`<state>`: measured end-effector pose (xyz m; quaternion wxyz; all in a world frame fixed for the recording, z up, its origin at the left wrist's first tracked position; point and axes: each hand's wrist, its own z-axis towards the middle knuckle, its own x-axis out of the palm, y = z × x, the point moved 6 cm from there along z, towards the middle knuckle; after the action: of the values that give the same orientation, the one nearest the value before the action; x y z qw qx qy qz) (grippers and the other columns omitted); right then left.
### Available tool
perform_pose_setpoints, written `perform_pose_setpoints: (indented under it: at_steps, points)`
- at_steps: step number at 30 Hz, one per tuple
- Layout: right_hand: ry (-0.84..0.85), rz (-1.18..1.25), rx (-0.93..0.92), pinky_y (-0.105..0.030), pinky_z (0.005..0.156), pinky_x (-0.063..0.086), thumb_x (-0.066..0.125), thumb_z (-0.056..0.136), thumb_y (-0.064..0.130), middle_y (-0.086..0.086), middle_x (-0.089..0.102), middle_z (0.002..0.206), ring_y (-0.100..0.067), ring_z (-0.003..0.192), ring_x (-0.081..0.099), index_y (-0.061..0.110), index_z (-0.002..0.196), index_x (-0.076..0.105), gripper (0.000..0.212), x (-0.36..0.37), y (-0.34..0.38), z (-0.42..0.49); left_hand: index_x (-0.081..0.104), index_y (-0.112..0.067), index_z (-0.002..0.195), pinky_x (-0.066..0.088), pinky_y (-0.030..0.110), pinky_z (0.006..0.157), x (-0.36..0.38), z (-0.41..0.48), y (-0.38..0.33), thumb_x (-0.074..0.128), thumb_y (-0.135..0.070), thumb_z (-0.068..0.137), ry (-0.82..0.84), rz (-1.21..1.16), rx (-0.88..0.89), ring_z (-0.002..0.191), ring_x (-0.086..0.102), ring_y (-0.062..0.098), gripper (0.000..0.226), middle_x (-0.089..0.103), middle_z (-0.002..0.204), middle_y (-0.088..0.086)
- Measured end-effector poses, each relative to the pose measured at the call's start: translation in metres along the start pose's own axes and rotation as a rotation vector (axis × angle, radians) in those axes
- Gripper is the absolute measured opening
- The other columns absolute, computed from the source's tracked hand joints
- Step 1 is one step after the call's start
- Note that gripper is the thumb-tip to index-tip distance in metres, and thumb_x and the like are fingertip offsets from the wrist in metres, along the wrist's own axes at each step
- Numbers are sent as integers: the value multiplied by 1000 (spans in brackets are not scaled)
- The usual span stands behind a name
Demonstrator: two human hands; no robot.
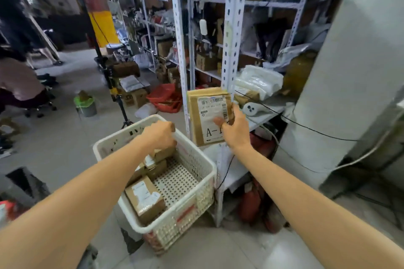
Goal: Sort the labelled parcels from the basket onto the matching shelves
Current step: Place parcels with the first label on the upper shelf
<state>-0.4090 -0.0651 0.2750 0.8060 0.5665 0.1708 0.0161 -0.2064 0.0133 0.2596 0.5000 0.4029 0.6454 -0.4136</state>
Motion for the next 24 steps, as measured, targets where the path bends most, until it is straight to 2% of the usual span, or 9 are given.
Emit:
perform_pose_setpoints:
  at_steps: [3, 5, 7, 12, 14, 15, 17, 21, 24]
  points:
    - [-119, -22, 29, -5, 65, 46, 69, 88, 14, 4, 65, 98, -5, 83, 61, 9, 116, 57, 31, -69, -11, -23, 52, -18, 126, 50, 36, 82, 12, -4, -64, 64, -34, 84, 32, 13, 84, 105, 58, 30, 47, 60, 118, 9]
    - [-211, -10, 55, -16, 76, 54, 68, 87, 11, 6, 66, 98, -2, 85, 61, 14, 116, 57, 31, -115, -20, -37, 53, -17, 123, 49, 36, 84, 13, -6, -118, 65, -36, 82, 44, -15, 164, 106, 57, 31, 47, 61, 114, 6]
    - [-320, 17, 81, -32, 85, 56, 68, 87, 9, 4, 68, 102, -10, 93, 64, 18, 119, 57, 35, -163, -26, -52, 53, -14, 120, 49, 35, 81, 11, -9, -178, 65, -37, 82, 50, -35, 268, 106, 57, 30, 46, 60, 110, 6]
    - [-580, -67, 83, -35, 87, 55, 65, 88, 7, 9, 67, 101, -13, 97, 64, 18, 129, 54, 44, -296, -25, -89, 57, -17, 109, 58, 33, 71, 18, -6, -323, 75, -35, 76, 244, -188, 453, 81, 71, 17, 41, 71, 99, 4]
    - [-703, -143, 90, -36, 84, 57, 64, 89, 9, 7, 67, 102, -14, 96, 65, 19, 126, 54, 40, -350, -22, -110, 55, -20, 118, 52, 37, 90, 15, -5, -385, 66, -37, 84, 180, -28, 566, 102, 65, 21, 40, 66, 116, 4]
    - [-760, -175, 91, -32, 81, 58, 64, 89, 11, 5, 68, 105, -15, 97, 65, 19, 128, 53, 41, -376, -19, -122, 53, -20, 124, 48, 36, 94, 8, -7, -417, 64, -37, 86, 75, 41, 644, 110, 59, 23, 43, 62, 123, 3]
    - [-875, -223, 96, -22, 76, 57, 63, 91, 11, 3, 66, 110, -14, 100, 64, 18, 133, 49, 45, -423, -12, -149, 54, -22, 126, 49, 36, 92, 1, -20, -482, 66, -37, 84, 11, 22, 783, 113, 57, 25, 46, 61, 124, 3]
    - [-1120, -304, 139, -36, 86, 57, 63, 90, 10, 7, 64, 106, -14, 100, 64, 17, 131, 51, 43, -500, 7, -209, 56, -21, 117, 51, 36, 84, 5, -54, -595, 67, -35, 81, 38, 30, 1053, 102, 59, 26, 39, 63, 116, 5]
    - [-1275, -344, 192, -35, 84, 57, 61, 92, 13, 2, 65, 114, -19, 105, 64, 19, 126, 52, 36, -538, 25, -249, 56, -22, 114, 50, 33, 82, 1, -91, -660, 65, -35, 80, -11, 49, 1230, 102, 60, 27, 38, 62, 115, 4]
